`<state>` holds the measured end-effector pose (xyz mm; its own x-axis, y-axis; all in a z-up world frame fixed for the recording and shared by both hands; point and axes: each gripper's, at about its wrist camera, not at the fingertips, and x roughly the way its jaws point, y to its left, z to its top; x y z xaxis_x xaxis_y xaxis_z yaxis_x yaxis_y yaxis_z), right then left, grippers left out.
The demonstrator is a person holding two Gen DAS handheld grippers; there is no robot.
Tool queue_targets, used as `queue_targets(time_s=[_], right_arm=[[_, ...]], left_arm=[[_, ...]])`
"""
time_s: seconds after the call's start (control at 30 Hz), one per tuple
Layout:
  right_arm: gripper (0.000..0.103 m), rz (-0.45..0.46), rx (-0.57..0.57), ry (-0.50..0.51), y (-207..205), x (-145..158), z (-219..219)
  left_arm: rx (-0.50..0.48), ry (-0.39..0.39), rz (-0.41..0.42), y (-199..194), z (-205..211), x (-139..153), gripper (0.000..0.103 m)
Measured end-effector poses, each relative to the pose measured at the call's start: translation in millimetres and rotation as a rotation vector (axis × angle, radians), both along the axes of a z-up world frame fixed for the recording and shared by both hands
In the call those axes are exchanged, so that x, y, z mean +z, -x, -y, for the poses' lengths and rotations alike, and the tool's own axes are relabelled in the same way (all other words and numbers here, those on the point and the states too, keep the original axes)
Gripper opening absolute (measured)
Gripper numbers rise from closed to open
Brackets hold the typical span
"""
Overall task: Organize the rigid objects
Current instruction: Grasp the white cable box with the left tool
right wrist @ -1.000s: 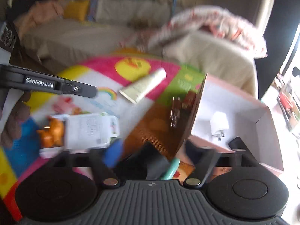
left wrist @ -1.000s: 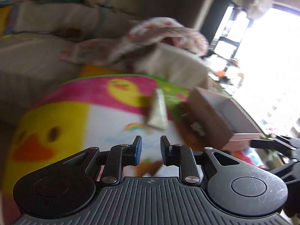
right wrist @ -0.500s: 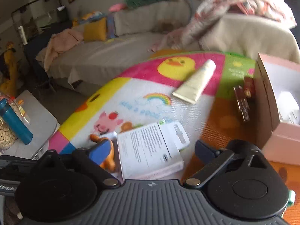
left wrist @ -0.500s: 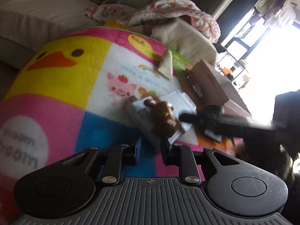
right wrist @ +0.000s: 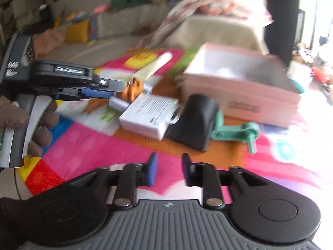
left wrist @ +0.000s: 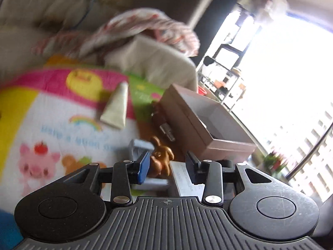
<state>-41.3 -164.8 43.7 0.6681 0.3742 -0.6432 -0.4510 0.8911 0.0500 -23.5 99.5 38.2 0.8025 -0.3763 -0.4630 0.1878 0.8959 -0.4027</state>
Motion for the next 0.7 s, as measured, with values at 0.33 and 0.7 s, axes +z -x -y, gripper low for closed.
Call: queue_targets(time_s=[0.33, 0.7], right_arm=[[0.09, 0.033, -0.298, -0.175, -59, -9, 45], [0.058, -0.144, -0.199, -0.222, -85, -32, 11]], left_arm=[[-0.101, -0.334, -0.038, 16, 57, -11, 0.042], [-0.086, -0.28, -0.133, 19, 40, -25, 0.041]])
